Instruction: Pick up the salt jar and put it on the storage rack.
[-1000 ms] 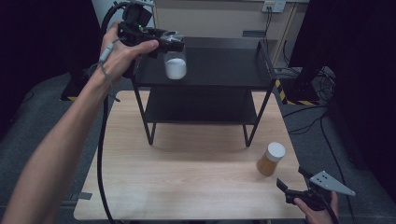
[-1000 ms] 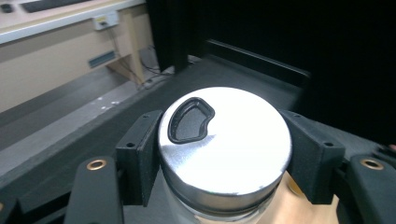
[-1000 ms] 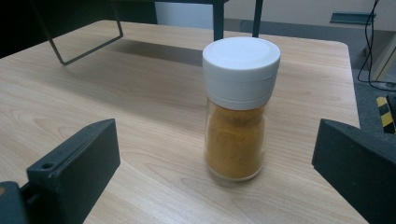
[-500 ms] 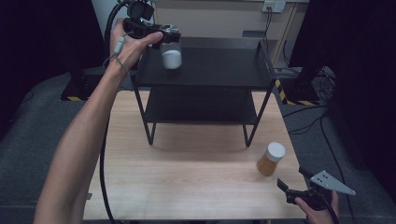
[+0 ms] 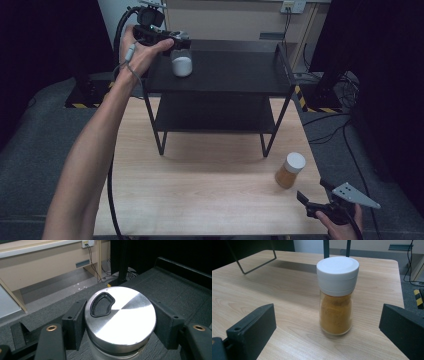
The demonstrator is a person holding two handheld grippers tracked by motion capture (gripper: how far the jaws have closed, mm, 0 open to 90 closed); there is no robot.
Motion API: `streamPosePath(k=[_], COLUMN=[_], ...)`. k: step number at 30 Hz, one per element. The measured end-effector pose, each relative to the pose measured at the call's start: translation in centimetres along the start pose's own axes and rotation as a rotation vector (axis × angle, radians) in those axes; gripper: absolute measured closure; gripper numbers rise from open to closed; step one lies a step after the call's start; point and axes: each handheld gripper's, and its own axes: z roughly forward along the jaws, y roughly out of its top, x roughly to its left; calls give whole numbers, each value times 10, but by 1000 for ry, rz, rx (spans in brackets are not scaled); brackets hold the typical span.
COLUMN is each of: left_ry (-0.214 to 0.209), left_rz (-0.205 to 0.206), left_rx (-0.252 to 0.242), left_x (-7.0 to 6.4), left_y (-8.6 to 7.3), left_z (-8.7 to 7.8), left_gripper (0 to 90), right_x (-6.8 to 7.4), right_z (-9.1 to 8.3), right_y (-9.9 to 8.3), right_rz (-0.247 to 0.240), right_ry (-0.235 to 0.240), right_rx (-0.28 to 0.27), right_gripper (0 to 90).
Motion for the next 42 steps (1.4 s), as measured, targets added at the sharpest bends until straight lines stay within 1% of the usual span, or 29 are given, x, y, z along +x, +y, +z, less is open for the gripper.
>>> streamPosePath(k=[2,7,8,9,10,11,12,13,14,15,16,17,18,19,20,21,22,23,24,25,27,30,32,33,35,36,38,39,42], left_ry=[-2,-6,-2,7,17,23,16,16,7,31,23,23,-16,-16,-29,-22,-22,-26,-26,-32,-35,-58,-65,-83,-86,-105,-105,-105,-130], left_rz=[1,-10,-8,-2,-22,-34,-53,-53,-66,-52,-52,-52,-69,-69,-42,-19,-19,-8,-8,-16,-18,-10,-7,-5,2,13,48,48,81], left_rx=[5,-15,-18,-24,-32,-51,-71,-71,-77,-106,-117,-117,-137,-137,-157,-166,-166,-192,-192,-212,-217,-227,-232,-241,-244,-236,-220,-220,-203], left_x=[0,1,0,-2,-3,-3,-2,-2,0,-4,-3,-3,1,1,0,-2,-2,-2,-2,-2,-2,-2,-2,-2,-4,-5,-10,-10,-14], left_y=[-1,-6,-7,-9,-8,-10,-12,-12,-11,-12,-12,-12,-13,-13,-15,-17,-17,-22,-22,-27,-29,-34,-36,-39,-41,-43,-43,-43,-46], left_z=[1,3,3,3,2,0,-1,-1,-2,-7,-9,-9,-14,-14,-19,-21,-21,-26,-26,-30,-32,-40,-42,-46,-48,-52,-57,-57,-63], left_gripper=[328,324,308,229,166,147,117,89,89,85,83,74,65,63,61,58,56,54,54,54,54,54,54,54,54,54,54,54,51], right_x=[0,0,0,0,0,0,0,0,0,0,0,0,0,0,0,0,0,0,0,1,1,0,0,0,0,1,1,1,1], right_z=[0,0,0,0,0,0,1,1,1,0,0,0,-1,-1,0,0,0,0,0,0,0,0,0,0,0,0,1,1,1], right_y=[0,0,0,0,0,0,0,0,0,0,0,0,0,0,0,0,0,0,0,0,1,0,1,1,1,1,1,1,1], right_rz=[-1,1,1,1,1,0,0,0,1,0,2,2,6,6,3,1,1,-3,-6,-8,-9,-8,-6,-8,-11,-13,-12,-12,-14], right_ry=[0,1,1,0,0,2,1,1,-1,-1,-3,-3,-4,-4,-2,-1,-1,2,4,4,3,5,9,10,11,12,13,13,16], right_rx=[1,0,-1,-1,0,0,3,3,3,0,-1,-1,1,1,1,0,0,1,1,1,0,1,2,2,2,2,4,4,5], right_gripper=[12,12,12,12,12,12,13,13,13,12,12,12,12,12,12,13,13,12,12,12,12,12,12,12,12,12,12,12,12])
